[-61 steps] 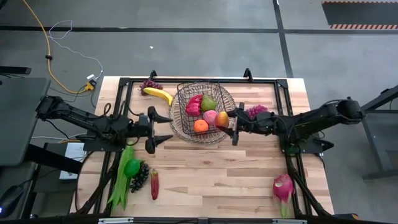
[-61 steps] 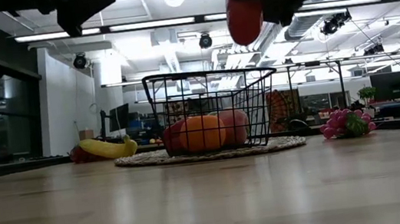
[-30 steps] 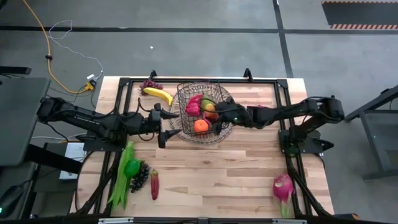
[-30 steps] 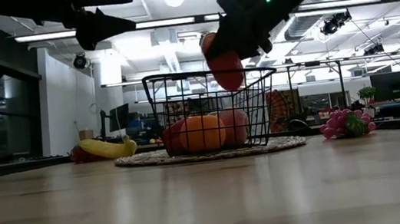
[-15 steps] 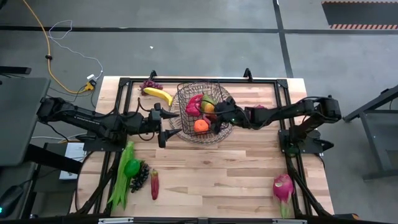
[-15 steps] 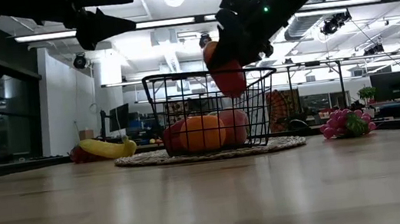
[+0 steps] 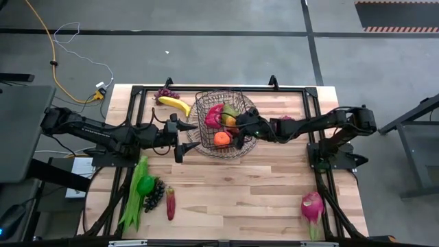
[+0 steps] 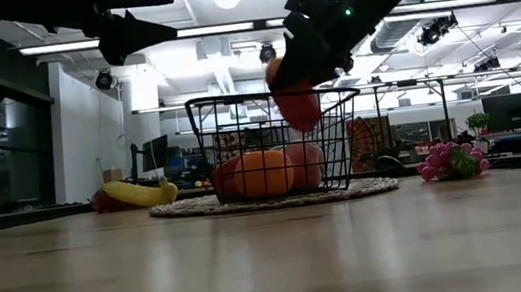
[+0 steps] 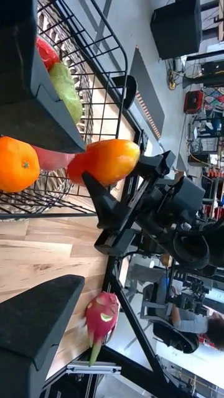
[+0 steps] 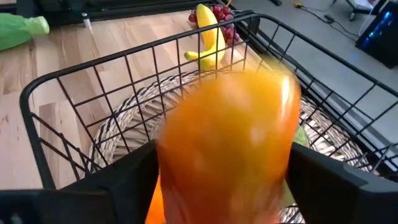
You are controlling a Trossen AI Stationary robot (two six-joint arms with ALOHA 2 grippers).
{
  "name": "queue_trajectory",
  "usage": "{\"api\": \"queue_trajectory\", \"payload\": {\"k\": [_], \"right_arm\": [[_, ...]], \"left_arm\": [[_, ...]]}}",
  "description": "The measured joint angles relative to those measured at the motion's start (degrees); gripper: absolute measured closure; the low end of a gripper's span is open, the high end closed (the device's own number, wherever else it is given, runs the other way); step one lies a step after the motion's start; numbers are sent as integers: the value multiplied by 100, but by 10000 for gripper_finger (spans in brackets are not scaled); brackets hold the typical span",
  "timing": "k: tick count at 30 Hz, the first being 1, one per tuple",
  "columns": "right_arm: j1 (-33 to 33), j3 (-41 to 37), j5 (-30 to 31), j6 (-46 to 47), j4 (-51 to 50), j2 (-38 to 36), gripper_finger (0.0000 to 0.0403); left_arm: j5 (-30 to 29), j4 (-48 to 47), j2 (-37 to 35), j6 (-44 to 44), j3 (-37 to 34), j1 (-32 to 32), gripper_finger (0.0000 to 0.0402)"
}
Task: Build produce basket
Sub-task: Put the yellow mango into the black wire basket, then put the red chili pepper into the black wire basket
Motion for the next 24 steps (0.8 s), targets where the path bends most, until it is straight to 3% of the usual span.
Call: {"api": "queue_trajectory", "payload": {"k": [7,19,24], "right_arm": [[47,0,-82,-221,57,-2,24],[36,0,-88,268,-123,-2,20],[89,-2,182,31,474,-14,25]], "left_arm": [[0,0,0,-13,0,0,78],[0,0,0,-13,0,0,78],[0,0,0,-2,0,0,78]]}}
